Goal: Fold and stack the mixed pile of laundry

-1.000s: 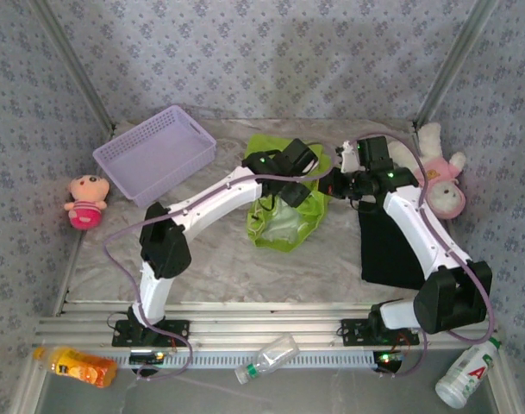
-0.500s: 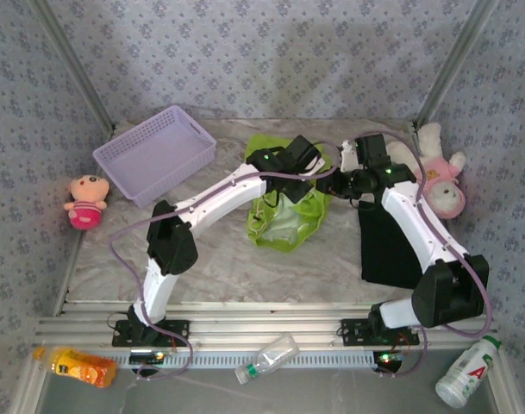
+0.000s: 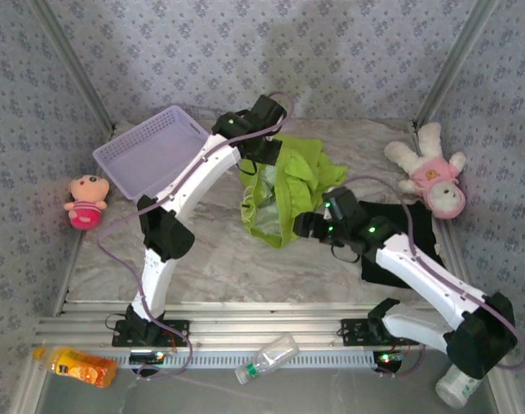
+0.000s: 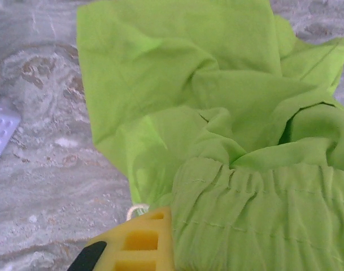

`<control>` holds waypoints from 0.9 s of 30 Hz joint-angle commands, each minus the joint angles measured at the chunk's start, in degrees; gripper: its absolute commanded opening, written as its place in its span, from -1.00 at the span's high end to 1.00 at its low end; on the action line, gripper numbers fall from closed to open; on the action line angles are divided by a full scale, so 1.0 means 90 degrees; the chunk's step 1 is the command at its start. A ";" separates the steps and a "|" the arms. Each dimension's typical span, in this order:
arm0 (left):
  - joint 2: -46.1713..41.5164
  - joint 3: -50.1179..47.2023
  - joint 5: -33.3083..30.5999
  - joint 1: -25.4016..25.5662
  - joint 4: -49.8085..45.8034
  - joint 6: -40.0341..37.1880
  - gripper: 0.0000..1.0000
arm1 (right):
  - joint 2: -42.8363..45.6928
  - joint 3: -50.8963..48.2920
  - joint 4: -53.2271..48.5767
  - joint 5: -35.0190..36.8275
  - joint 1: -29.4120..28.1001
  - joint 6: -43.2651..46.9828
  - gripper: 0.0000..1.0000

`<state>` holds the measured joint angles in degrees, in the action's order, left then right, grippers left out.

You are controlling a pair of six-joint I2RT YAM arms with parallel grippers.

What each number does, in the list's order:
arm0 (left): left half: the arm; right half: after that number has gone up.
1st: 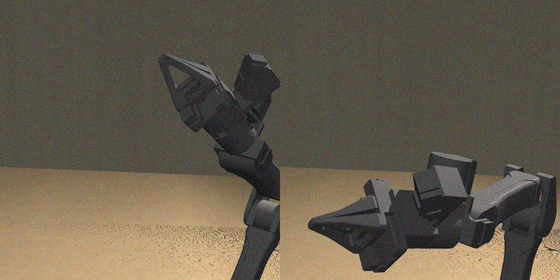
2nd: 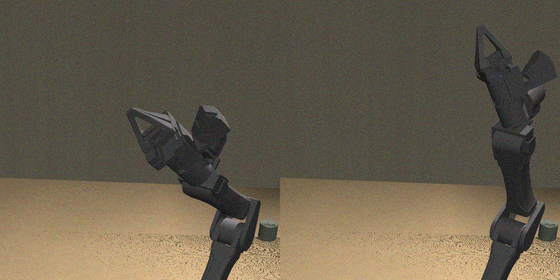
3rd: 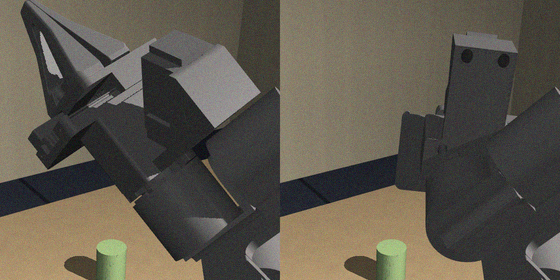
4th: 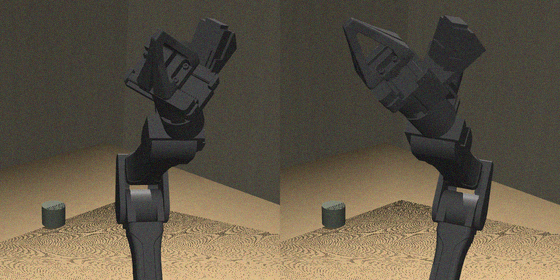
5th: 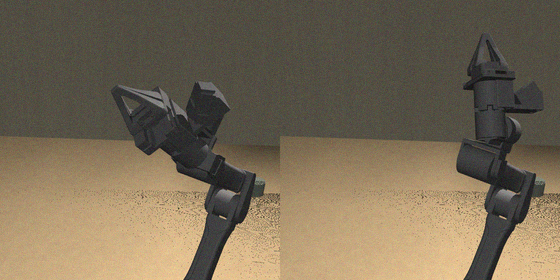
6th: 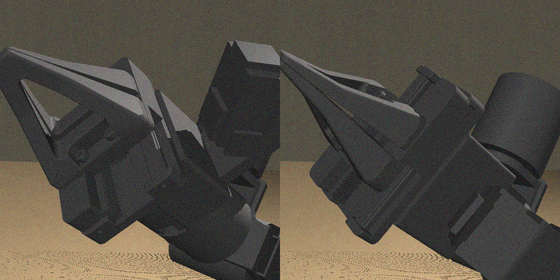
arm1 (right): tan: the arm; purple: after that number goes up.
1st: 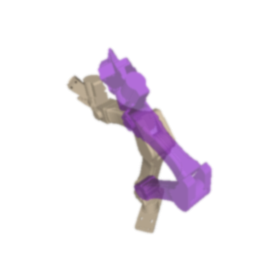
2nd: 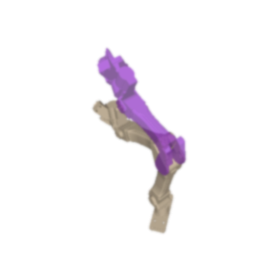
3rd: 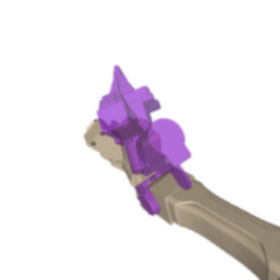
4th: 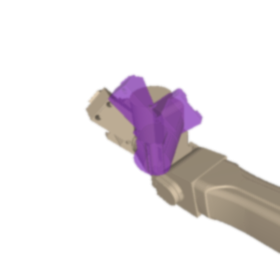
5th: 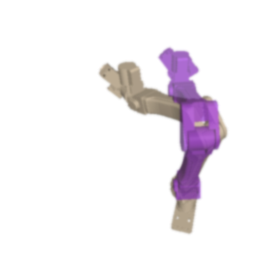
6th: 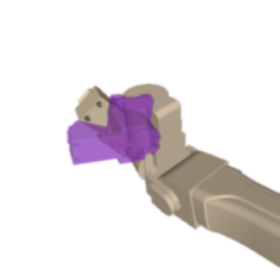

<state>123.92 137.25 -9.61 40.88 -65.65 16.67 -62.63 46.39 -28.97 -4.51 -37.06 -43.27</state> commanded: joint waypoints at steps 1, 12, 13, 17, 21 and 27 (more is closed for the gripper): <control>-0.0161 -0.0197 0.0247 0.0096 -0.0322 0.0230 1.00 | -0.0499 -0.0047 0.0878 0.0955 -0.0755 -0.0528 -0.60; -0.1083 -0.1827 0.0298 -0.0010 0.0157 0.0170 1.00 | -0.3042 0.0949 0.0719 0.2740 -0.1742 -0.1834 -0.28; -0.1149 -0.1942 0.0305 -0.0031 0.0195 0.0179 1.00 | -0.3077 0.0946 0.0665 0.2849 -0.1763 -0.1953 -0.24; -0.1372 -0.2291 0.0303 -0.0124 0.0333 0.0199 1.00 | -0.2967 0.0835 0.0592 0.3109 -0.1903 -0.2064 -0.24; -0.1480 -0.2451 0.0457 -0.0226 0.0410 0.0219 1.00 | -0.2925 0.0618 0.0518 0.3076 -0.1908 -0.2314 -0.24; -0.1743 -0.2794 0.0724 -0.0396 0.0717 0.0284 1.00 | -0.3243 0.0539 0.0290 0.3089 -0.1810 -0.2510 -0.14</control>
<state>111.72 113.14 -5.06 38.11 -60.95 18.13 -90.52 51.72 -22.70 20.75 -53.60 -62.89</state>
